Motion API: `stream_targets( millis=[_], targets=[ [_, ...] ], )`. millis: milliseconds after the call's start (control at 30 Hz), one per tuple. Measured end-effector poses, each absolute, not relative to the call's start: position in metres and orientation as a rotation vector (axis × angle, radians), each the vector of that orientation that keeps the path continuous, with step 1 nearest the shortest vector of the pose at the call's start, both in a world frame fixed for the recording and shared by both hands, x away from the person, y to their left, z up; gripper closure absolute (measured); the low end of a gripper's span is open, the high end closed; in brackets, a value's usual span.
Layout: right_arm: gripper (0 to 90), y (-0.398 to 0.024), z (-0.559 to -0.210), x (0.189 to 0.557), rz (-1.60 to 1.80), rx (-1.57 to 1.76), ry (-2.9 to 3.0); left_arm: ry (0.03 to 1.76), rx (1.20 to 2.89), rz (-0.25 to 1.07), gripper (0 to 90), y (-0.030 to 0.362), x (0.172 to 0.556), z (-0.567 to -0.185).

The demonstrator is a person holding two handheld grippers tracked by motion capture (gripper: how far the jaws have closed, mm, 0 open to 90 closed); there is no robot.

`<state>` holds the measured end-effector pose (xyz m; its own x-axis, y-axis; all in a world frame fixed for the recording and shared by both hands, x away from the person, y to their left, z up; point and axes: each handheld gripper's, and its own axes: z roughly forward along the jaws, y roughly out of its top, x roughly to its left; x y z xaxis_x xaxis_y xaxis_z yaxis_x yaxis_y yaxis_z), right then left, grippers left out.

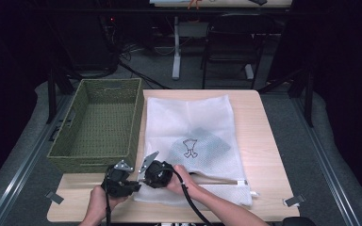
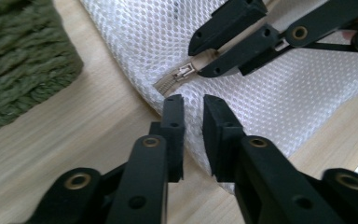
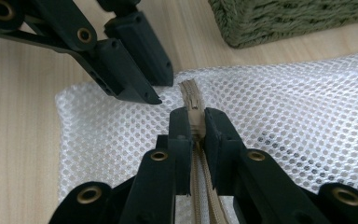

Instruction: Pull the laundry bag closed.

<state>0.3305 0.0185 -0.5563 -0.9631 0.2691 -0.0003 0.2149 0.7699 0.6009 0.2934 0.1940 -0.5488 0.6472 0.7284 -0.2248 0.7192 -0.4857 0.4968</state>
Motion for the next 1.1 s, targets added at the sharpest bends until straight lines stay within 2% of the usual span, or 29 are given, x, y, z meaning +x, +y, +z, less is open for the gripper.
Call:
stream_targets(
  millis=[167, 267, 500, 600, 967, 1100],
  targets=[
    [81.5, 0.015, -0.548, 0.327, 0.987, 0.380, 2.838, 1.161, 2.276, -0.006, 60.3, 0.197, 0.296, -0.548],
    [81.5, 0.012, -0.544, 0.326, 1.000, 0.374, 2.824, 1.139, 2.282, -0.021, 56.4, 0.195, 0.299, -0.550],
    [81.5, 0.005, -0.544, 0.324, 0.995, 0.386, 2.810, 1.134, 2.246, -0.019, 75.1, 0.193, 0.302, -0.551],
    [81.4, 0.005, -0.545, 0.325, 0.992, 0.392, 2.819, 1.134, 2.241, -0.016, 79.9, 0.193, 0.302, -0.551],
    [80.9, 0.011, -0.553, 0.329, 0.945, 0.373, 2.836, 1.136, 2.219, -0.023, 81.5, 0.193, 0.302, -0.550],
    [81.3, 0.012, -0.552, 0.327, 0.935, 0.373, 2.827, 1.138, 2.197, -0.054, 75.4, 0.193, 0.303, -0.549]
  ],
)
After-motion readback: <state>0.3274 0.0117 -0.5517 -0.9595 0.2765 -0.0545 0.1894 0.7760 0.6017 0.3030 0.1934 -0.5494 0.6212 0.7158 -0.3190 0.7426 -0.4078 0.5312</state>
